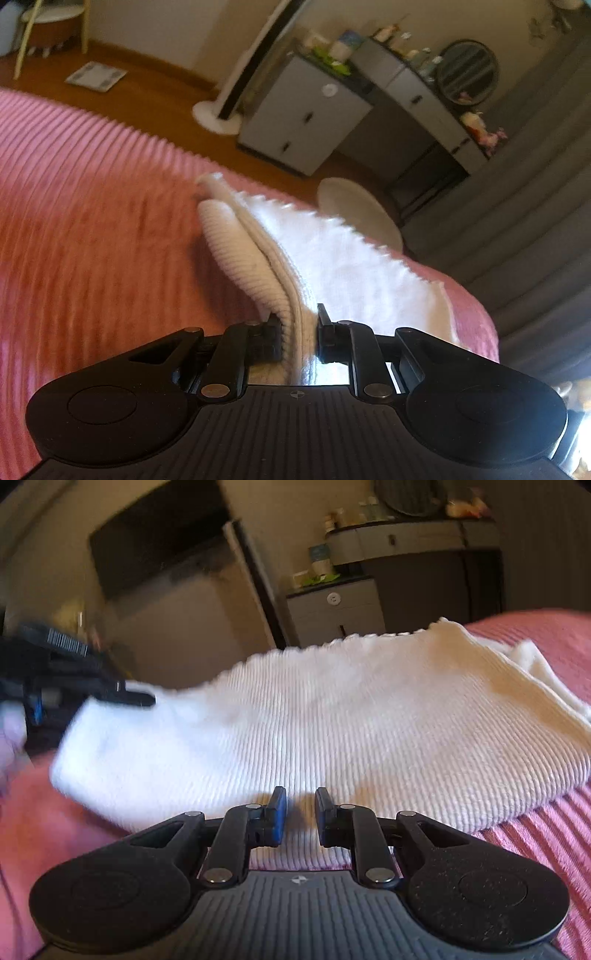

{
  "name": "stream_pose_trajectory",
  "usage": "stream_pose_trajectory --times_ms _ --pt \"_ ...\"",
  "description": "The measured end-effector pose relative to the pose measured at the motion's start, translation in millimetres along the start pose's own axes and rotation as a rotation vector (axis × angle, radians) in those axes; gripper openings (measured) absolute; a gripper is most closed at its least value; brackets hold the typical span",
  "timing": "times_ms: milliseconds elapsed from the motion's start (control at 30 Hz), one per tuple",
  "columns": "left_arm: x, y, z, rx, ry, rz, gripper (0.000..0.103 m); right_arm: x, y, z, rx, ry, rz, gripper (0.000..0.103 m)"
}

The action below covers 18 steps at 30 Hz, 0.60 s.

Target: Fold small clothes

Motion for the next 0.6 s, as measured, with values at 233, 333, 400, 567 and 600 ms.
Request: stream_pose_trajectory --times_ms 233,333,400,567,600 --pt "-2.7 94.3 7.2 -0.086 -0.008 0.218 0.018 37.4 59.8 -33.5 -0.103 0.178 0.230 0.017" --pt "-20.4 138.8 24.4 -0.140 -0.024 0.274 0.018 37.6 83.2 -38.8 -0.124 0.189 0.321 0.019" --pt "-37.6 160.7 40.6 -0.158 -0.049 0.304 0.019 33.2 94.8 -40.3 -0.136 0.178 0.366 0.020" --pt "-87.1 191.3 83.3 -0.171 -0.123 0.350 0.028 27.9 108.3 -39.0 -0.142 0.173 0.399 0.020" --pt "-96.1 192.9 87.5 -0.184 -0.145 0.340 0.031 26.5 109.5 -37.0 -0.135 0.169 0.413 0.020"
Point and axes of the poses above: each gripper's, at about its wrist camera, not at the fingertips, and z roughly the way its jaws point, y to its right, x to its top, the point moved 9 cm from there along z, roughly the way its jaws point, and after that the axes turned 10 degrees about y, right-handed, at the moved point
